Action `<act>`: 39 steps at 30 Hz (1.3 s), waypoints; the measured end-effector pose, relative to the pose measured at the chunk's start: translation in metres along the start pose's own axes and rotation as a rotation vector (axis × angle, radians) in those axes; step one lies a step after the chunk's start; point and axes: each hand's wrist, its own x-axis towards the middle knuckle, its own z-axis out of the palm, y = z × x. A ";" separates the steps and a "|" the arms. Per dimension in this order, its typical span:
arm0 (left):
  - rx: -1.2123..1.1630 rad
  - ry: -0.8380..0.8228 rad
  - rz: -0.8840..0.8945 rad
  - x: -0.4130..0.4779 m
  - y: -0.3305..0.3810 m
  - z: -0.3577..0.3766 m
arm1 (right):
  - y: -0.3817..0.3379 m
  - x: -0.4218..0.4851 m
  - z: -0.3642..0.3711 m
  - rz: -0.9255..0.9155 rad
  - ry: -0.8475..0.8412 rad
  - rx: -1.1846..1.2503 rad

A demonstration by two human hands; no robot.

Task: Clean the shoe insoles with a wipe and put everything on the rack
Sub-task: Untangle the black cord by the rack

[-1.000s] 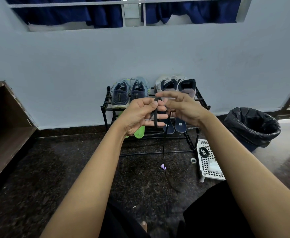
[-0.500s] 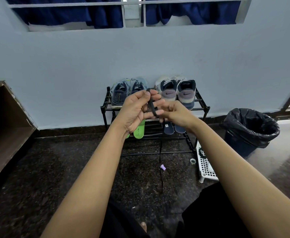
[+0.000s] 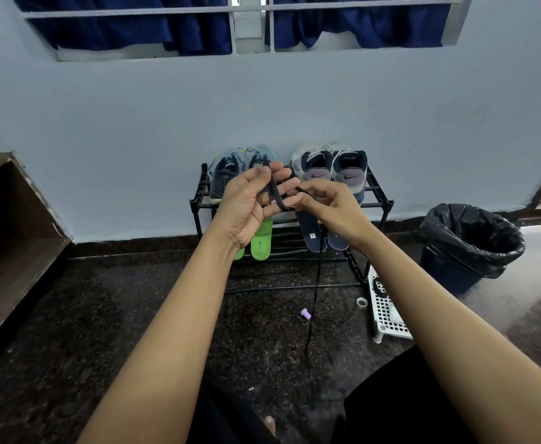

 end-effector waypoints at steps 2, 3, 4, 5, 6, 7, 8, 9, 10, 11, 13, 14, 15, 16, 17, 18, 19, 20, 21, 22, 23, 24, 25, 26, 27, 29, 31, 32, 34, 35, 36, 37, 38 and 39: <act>-0.009 -0.005 0.004 0.001 0.000 0.000 | -0.001 -0.001 0.001 0.001 -0.009 -0.044; -0.010 -0.009 0.007 0.001 -0.001 0.000 | 0.000 -0.001 0.001 0.015 -0.029 -0.092; -0.008 -0.012 0.010 0.002 -0.001 -0.001 | 0.001 -0.001 0.001 0.033 -0.065 -0.141; -0.009 -0.016 0.012 0.002 -0.002 -0.001 | 0.002 -0.001 0.002 0.050 -0.111 -0.174; -0.010 -0.019 0.014 0.003 -0.002 -0.001 | 0.004 -0.002 0.002 0.071 -0.160 -0.192; -0.011 -0.020 0.015 0.003 -0.003 0.000 | 0.006 -0.002 0.002 0.094 -0.206 -0.203; -0.007 -0.020 0.018 0.004 -0.004 -0.001 | 0.007 -0.002 0.002 0.124 -0.252 -0.209; 0.003 -0.019 0.022 0.004 -0.005 -0.001 | 0.008 -0.003 0.002 0.159 -0.305 -0.211; 0.018 -0.016 0.028 0.004 -0.005 -0.001 | 0.007 -0.003 0.002 0.197 -0.366 -0.206; 0.039 -0.010 0.032 0.005 -0.006 -0.002 | 0.007 -0.004 0.002 0.236 -0.429 -0.190; 0.096 0.000 0.039 0.006 -0.008 -0.003 | 0.004 -0.006 0.001 0.297 -0.522 -0.127; 0.127 0.003 0.042 0.007 -0.008 -0.004 | 0.002 -0.007 0.000 0.319 -0.540 -0.090; 0.156 0.004 0.047 0.007 -0.009 -0.005 | -0.001 -0.008 -0.001 0.337 -0.545 -0.051; 0.187 0.006 0.055 0.008 -0.010 -0.006 | -0.003 -0.008 -0.002 0.348 -0.546 -0.008; 0.216 0.005 0.063 0.008 -0.010 -0.007 | -0.005 -0.007 -0.003 0.353 -0.549 0.036; 0.243 0.003 0.069 0.008 -0.011 -0.007 | -0.008 -0.007 -0.003 0.353 -0.551 0.078; 0.268 -0.001 0.072 0.007 -0.011 -0.008 | -0.011 -0.007 -0.003 0.352 -0.547 0.115; 0.293 -0.004 0.073 0.007 -0.012 -0.008 | -0.014 -0.008 -0.004 0.345 -0.537 0.142; 0.318 -0.009 0.072 0.007 -0.013 -0.008 | -0.017 -0.008 -0.004 0.331 -0.518 0.156; 0.345 -0.015 0.070 0.007 -0.013 -0.009 | -0.021 -0.008 -0.004 0.312 -0.491 0.162; 0.371 -0.023 0.068 0.007 -0.014 -0.009 | -0.023 -0.008 -0.005 0.290 -0.460 0.166; 0.403 -0.034 0.069 0.007 -0.014 -0.010 | -0.026 -0.008 -0.005 0.268 -0.430 0.177; 0.431 -0.052 0.072 0.007 -0.014 -0.010 | -0.028 -0.007 -0.005 0.247 -0.401 0.193; 0.457 -0.072 0.072 0.007 -0.015 -0.010 | -0.031 -0.006 -0.005 0.227 -0.370 0.212; 0.476 -0.094 0.067 0.006 -0.016 -0.009 | -0.033 -0.005 -0.006 0.210 -0.336 0.225; 0.517 -0.123 0.045 0.006 -0.017 -0.009 | -0.035 -0.002 -0.006 0.186 -0.268 0.242; 0.541 -0.144 0.016 0.007 -0.018 -0.009 | -0.037 0.002 -0.006 0.165 -0.208 0.253; 0.533 -0.158 0.006 0.007 -0.018 -0.009 | -0.039 0.003 -0.006 0.153 -0.186 0.260; 0.489 -0.181 -0.014 0.005 -0.017 -0.006 | -0.044 0.006 -0.005 0.129 -0.152 0.269; 0.470 -0.194 -0.025 0.003 -0.017 -0.004 | -0.045 0.008 -0.005 0.122 -0.130 0.268; 0.464 -0.207 -0.035 0.002 -0.017 -0.003 | -0.048 0.010 -0.005 0.118 -0.106 0.264; 0.462 -0.220 -0.044 0.001 -0.016 -0.003 | -0.050 0.012 -0.005 0.115 -0.079 0.258; 0.461 -0.222 -0.051 0.001 -0.016 -0.003 | -0.051 0.014 -0.006 0.113 -0.051 0.248; 0.459 -0.219 -0.059 0.001 -0.016 -0.004 | -0.051 0.017 -0.007 0.107 -0.025 0.230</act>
